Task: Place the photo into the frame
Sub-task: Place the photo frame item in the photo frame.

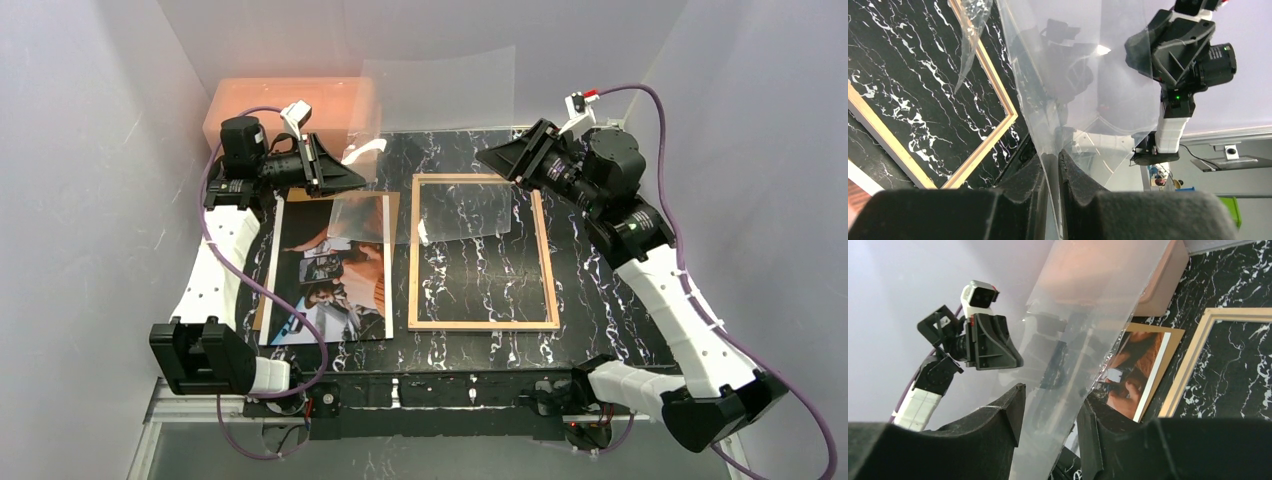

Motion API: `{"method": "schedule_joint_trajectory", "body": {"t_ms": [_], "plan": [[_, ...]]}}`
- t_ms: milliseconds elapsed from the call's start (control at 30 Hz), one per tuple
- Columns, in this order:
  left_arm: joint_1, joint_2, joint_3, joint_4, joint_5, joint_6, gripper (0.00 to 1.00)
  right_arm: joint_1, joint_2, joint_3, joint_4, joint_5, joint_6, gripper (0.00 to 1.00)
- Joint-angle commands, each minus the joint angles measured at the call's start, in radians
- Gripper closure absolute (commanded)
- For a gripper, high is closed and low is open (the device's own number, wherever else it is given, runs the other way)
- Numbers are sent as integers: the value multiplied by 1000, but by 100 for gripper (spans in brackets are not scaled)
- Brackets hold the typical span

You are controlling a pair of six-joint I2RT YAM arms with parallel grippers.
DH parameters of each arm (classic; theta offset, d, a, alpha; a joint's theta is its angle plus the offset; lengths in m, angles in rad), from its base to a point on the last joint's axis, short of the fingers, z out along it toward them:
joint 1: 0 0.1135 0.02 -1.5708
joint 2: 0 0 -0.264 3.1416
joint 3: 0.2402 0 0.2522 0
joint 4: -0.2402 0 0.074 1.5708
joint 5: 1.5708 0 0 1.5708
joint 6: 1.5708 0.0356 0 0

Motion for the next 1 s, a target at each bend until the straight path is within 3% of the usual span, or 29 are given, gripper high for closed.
{"method": "schedule_joint_trajectory", "body": {"t_ms": [0,100,233,467,500,633,833,967], "plan": [[3,-52,31,-2,80,35,90,-40,18,49,19,-101,-15,50],[7,-59,32,-8,89,46,90,-92,19,30,39,-148,0,56],[8,-64,25,-7,92,49,86,-159,19,-15,123,-237,66,79],[8,-42,42,-165,-13,161,25,-195,-1,-39,151,-286,77,99],[8,-34,52,-217,-48,201,22,-197,-8,-51,149,-286,80,99],[8,4,80,-390,-193,339,17,-197,-38,-118,178,-290,117,99],[9,16,48,-444,-296,452,7,-197,-73,-133,42,-262,50,99],[3,41,16,-482,-355,530,7,-197,-112,-175,-20,-246,29,99]]}}
